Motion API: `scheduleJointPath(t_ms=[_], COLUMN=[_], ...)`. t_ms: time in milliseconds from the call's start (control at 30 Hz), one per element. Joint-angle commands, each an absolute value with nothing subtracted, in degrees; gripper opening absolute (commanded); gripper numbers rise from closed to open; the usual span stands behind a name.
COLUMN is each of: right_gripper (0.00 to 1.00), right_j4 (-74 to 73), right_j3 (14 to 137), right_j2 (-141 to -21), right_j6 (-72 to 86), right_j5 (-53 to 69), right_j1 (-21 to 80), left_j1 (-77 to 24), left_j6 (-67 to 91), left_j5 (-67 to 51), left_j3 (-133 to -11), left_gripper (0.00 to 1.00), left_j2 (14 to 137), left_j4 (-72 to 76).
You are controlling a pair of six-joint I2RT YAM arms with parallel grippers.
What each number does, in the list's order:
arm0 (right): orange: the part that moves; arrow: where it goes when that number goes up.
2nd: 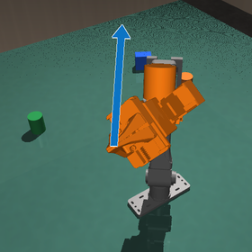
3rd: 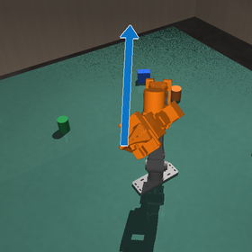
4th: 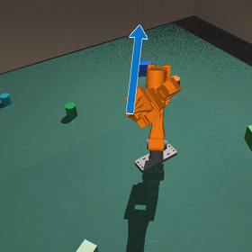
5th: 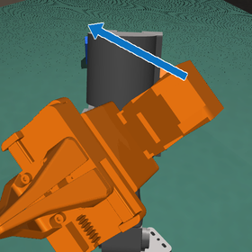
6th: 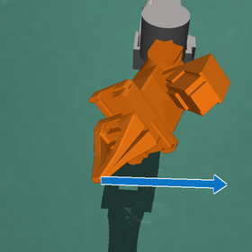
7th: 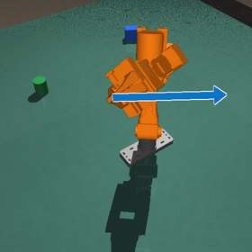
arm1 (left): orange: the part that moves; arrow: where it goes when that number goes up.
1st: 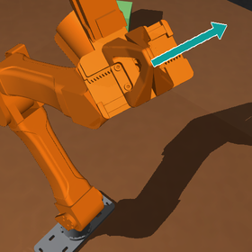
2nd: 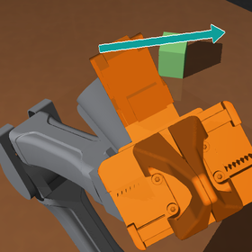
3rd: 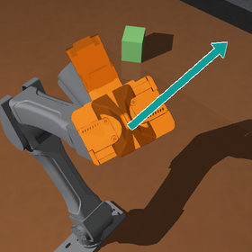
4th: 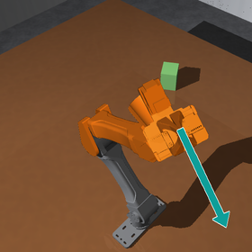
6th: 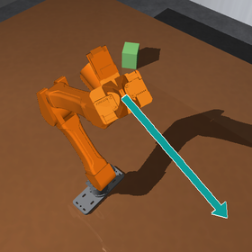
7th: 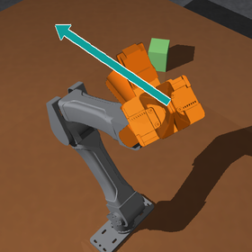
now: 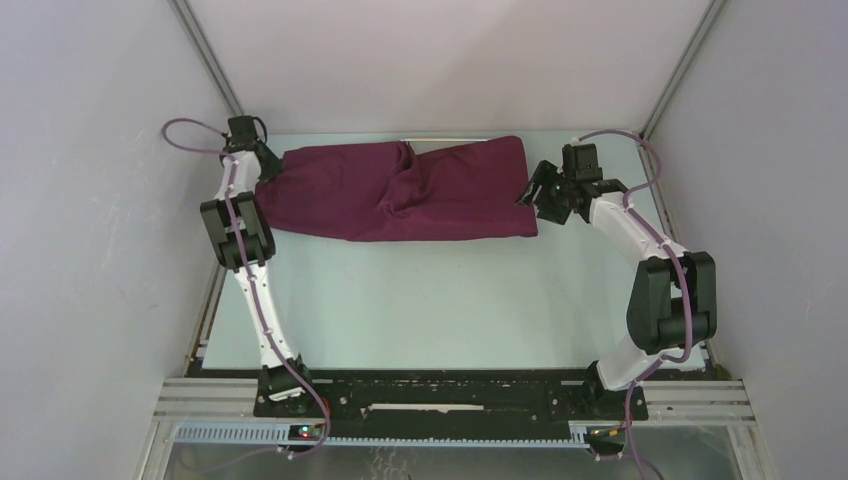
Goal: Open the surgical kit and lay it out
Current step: Open the surgical kit at the center of the board.
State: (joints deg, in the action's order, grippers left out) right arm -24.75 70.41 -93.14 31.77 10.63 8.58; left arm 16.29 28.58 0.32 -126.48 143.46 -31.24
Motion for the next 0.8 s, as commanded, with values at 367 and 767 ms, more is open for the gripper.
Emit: scheduleJointPath(t_ms=[367,767], right_gripper=[0.72,0.73], right_j4=[-23.54,-24.39], right_j3=[70.46,70.4], right_j2=[-92.24,-91.62], right_j6=[30.19,29.82], right_j5=[10.72,9.99], right_j1=[8.0,8.99], left_j1=[18.02,19.39], left_j6=[30.44,27.6], left_j5=[9.03,6.63], left_j3=[-117.01,-116.06], left_gripper=[0.02,1.0], left_j2=[131.07,128.24], left_j4=[-22.01,-25.53])
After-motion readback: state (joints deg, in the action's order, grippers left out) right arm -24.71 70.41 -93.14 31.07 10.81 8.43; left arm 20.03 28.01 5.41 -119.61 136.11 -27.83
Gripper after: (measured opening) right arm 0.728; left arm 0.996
